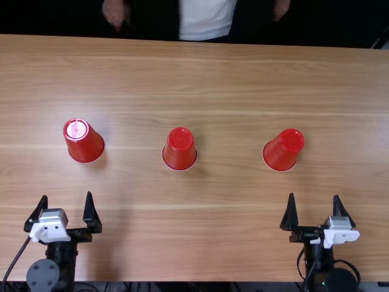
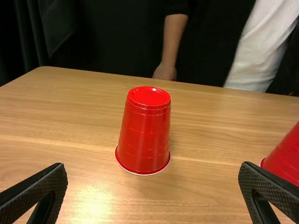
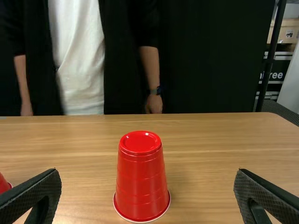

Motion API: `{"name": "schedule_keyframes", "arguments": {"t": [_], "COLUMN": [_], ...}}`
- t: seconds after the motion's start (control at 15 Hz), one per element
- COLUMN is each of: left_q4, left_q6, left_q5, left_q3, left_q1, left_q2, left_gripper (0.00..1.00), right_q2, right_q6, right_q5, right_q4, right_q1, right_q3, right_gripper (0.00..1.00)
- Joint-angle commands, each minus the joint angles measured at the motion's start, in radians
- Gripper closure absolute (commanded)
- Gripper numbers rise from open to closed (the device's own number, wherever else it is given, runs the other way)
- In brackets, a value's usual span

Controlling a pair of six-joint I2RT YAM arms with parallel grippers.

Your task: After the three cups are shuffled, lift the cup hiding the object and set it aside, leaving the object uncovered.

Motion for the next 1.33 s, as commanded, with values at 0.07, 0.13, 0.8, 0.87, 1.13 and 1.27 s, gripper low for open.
{"name": "schedule_keyframes", "arguments": {"t": [0.07,0.13,0.8,0.87,1.13,1.27], "left_q4": [-0.01,-0.032,-0.367,-0.382,-0.601,-0.708], "left_q6": [0.001,0.005,0.157,0.157,0.157,0.157], "left_q5": [-0.006,-0.006,-0.01,-0.01,-0.051,-0.052], "left_q3": [-0.03,-0.03,0.465,0.531,0.829,0.973], "left_q1": [-0.005,-0.002,0.008,0.008,0.027,0.027], "left_q2": [-0.011,-0.011,0.144,0.21,0.514,0.644], "left_gripper": [0.0,0.0,0.0,0.0,0.0,0.0], "right_q2": [-0.013,-0.013,0.072,0.121,0.334,0.446], "right_q6": [0.004,0.002,-0.009,-0.011,-0.055,-0.06], "right_q5": [0.018,0.018,0.018,0.018,0.018,0.018], "right_q4": [0.0,0.0,-0.094,-0.114,-0.289,-0.451], "right_q1": [-0.043,-0.059,-0.063,-0.063,-0.06,-0.054], "right_q3": [-0.002,0.004,0.308,0.358,0.584,0.705], "right_gripper": [0.0,0.0,0.0,0.0,0.0,0.0]}}
